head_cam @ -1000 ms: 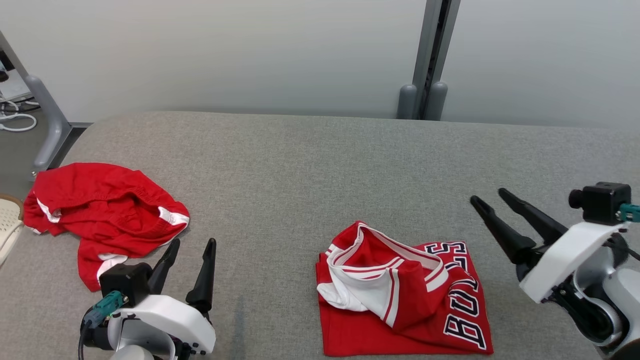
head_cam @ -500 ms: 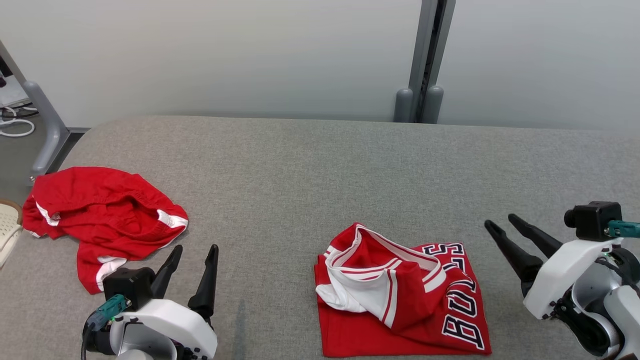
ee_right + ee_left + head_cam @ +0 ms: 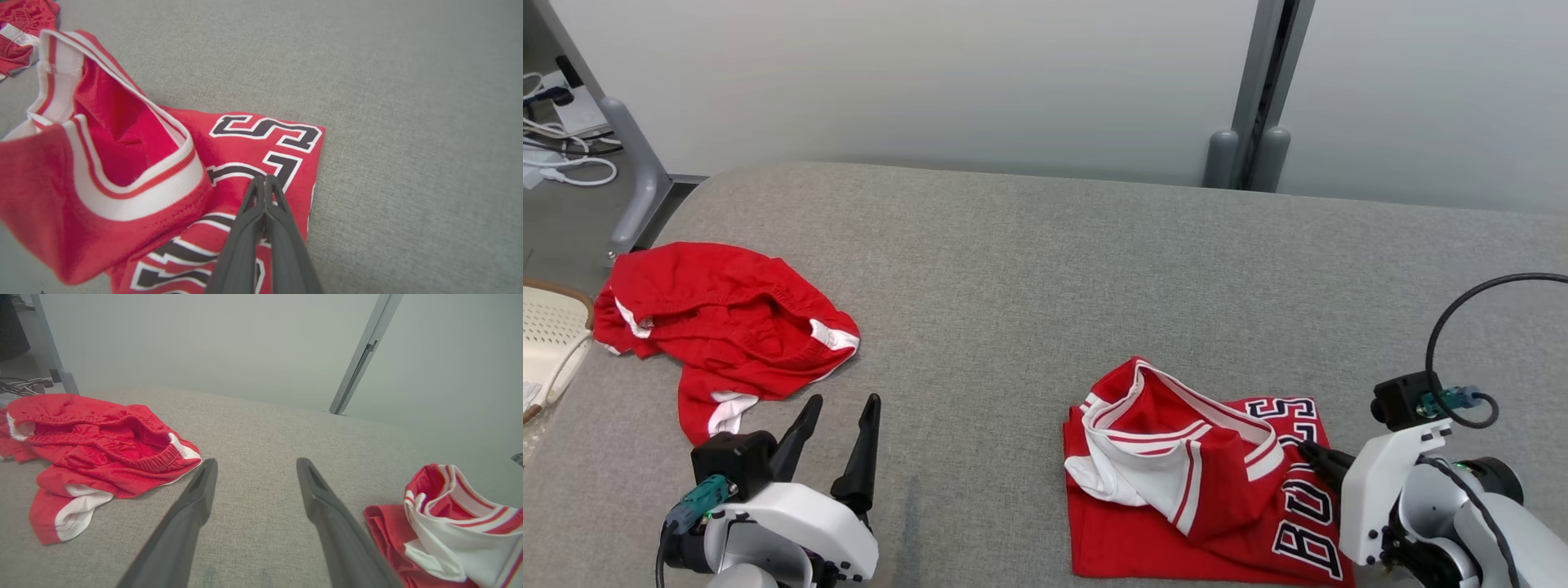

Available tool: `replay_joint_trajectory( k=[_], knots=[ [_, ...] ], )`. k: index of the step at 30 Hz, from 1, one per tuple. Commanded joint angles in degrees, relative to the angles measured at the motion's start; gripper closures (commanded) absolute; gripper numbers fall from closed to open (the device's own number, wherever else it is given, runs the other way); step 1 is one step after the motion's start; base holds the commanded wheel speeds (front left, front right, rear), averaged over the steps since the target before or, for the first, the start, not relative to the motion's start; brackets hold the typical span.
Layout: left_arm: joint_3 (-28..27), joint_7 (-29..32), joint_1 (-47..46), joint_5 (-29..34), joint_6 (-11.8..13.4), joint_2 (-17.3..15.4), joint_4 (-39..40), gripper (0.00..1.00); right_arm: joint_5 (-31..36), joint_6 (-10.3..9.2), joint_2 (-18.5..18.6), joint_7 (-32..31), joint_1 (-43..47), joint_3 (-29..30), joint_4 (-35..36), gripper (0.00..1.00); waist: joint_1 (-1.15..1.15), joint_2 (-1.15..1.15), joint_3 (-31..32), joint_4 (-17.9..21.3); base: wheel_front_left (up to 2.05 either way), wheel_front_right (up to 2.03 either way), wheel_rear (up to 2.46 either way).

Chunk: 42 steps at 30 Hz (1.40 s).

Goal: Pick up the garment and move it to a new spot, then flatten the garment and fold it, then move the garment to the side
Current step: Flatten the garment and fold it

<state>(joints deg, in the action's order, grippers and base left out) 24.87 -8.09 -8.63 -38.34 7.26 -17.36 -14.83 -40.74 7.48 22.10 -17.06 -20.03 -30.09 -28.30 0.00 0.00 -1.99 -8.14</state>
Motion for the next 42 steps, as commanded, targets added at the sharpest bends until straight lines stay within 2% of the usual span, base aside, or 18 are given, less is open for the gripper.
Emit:
replay_joint_trajectory(
  k=[1, 14, 27, 35, 42],
  knots=[
    [-0.15, -0.22, -0.83, -0.13, -0.18, -0.24, -0.19, 0.0, -0.01, 0.05, -0.25, -0.58, -0.43, -0.43, -0.17, 1.0, 0.0, 0.0, -0.25, -0.48, 0.0, 0.0, 0.0],
    [0.34, -1.04, -1.4, -0.54, -0.69, 0.15, -1.67, 0.0, -2.86, 0.04, -4.2, -0.09, -2.12, -9.69, 1.8, 1.0, 0.0, 0.0, -0.63, -3.76, 0.0, 0.0, 0.0],
    [0.67, -1.64, -2.18, -0.61, -0.69, 0.46, -1.89, 0.0, -7.47, 0.05, -9.58, 2.75, -5.76, -20.14, -2.48, 1.0, 0.0, 0.0, -1.09, -4.88, 0.0, 0.0, 0.0],
    [0.78, -2.13, -1.77, -0.46, -0.09, 0.34, -1.6, 0.0, -9.45, 0.04, -6.79, 8.5, -9.03, -21.83, -2.67, 1.0, 0.0, 0.0, -0.47, -3.4, 0.0, 0.0, 0.0],
    [0.54, -3.08, -0.95, -0.03, 0.47, -0.32, -0.99, 0.0, -8.63, 0.04, -2.43, 13.78, -9.53, -17.48, -1.15, 1.0, 0.0, 0.0, 0.03, -1.56, 0.0, 0.0, 0.0]
  ],
)
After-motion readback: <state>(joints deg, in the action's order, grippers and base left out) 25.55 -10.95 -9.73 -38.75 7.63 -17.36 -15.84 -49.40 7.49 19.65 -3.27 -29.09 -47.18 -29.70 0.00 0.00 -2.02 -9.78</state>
